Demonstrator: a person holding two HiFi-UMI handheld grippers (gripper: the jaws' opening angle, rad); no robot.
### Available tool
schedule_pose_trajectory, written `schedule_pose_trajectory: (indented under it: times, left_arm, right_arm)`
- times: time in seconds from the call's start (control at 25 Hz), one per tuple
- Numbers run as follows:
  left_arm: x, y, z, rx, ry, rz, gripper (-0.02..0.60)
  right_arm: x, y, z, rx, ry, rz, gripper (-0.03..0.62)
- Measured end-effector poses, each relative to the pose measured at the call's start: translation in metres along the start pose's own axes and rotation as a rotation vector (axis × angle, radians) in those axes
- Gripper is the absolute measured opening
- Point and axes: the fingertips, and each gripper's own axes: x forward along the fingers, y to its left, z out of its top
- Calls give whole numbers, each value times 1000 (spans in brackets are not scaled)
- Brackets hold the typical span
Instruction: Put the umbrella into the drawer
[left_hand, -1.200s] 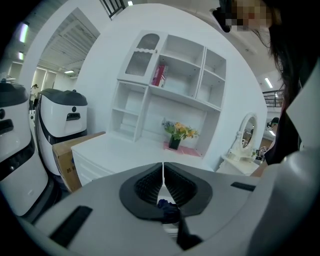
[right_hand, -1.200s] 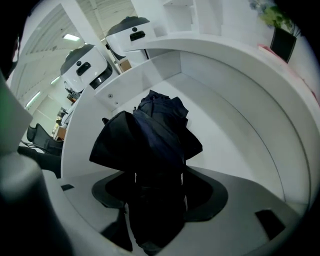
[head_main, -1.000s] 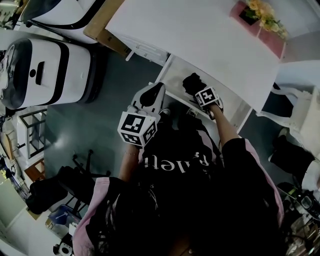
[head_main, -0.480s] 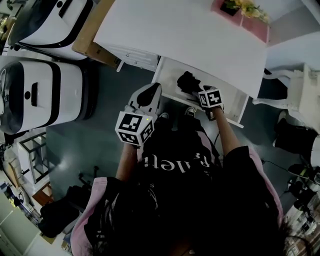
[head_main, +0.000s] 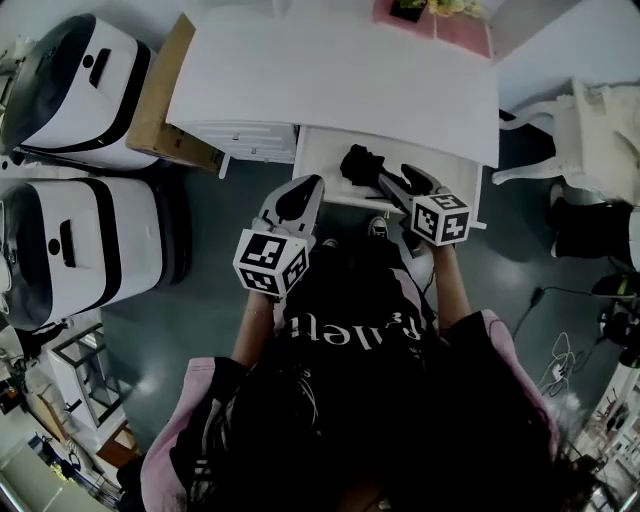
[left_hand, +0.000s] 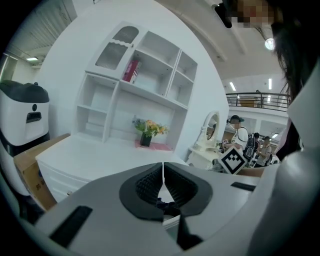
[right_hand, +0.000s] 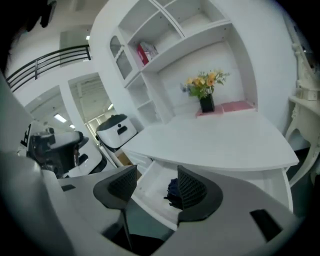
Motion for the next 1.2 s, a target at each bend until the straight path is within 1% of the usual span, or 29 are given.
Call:
schedule_pose_trajectory:
  times: [0.12, 0.24, 0.28, 0.32, 0.36, 0.4, 0.64, 0.8, 1.0, 1.2]
  left_arm:
    - [-5, -8, -2, 24, 11, -56, 21]
    - [-11, -16, -6, 42, 23, -112, 21]
    - [-13, -18, -8, 46, 27, -129, 21]
    - [-15, -21, -10, 49, 30, -144, 21]
    - [-17, -25, -11, 52, 32, -158, 21]
    - [-18, -28, -13, 55, 35, -172, 21]
    - [-25, -53, -19, 52, 44, -251, 21]
    - [-28, -74, -19, 60, 33, -281, 21]
    - [-33, -98, -14, 63, 9, -280, 21]
    - [-47, -122, -16, 54, -9, -241, 21]
  right_arm:
    - [-25, 22, 15, 25, -99, -5, 279]
    - [-47, 41, 21, 41, -183, -34, 268]
    - [-53, 45, 21, 46, -207, -53, 241]
    - [-60, 49, 20, 54, -228, -73, 179]
    - [-65, 52, 18, 63, -245, -90, 132]
    - [-70, 55, 15, 72, -254, -99, 127]
    - [-93, 74, -8, 78, -242, -132, 121]
    - [-107, 80, -16, 71, -237, -132, 112]
    - [-123, 83, -20, 71, -243, -107, 103]
    - [-148, 91, -32, 54, -240, -67, 86]
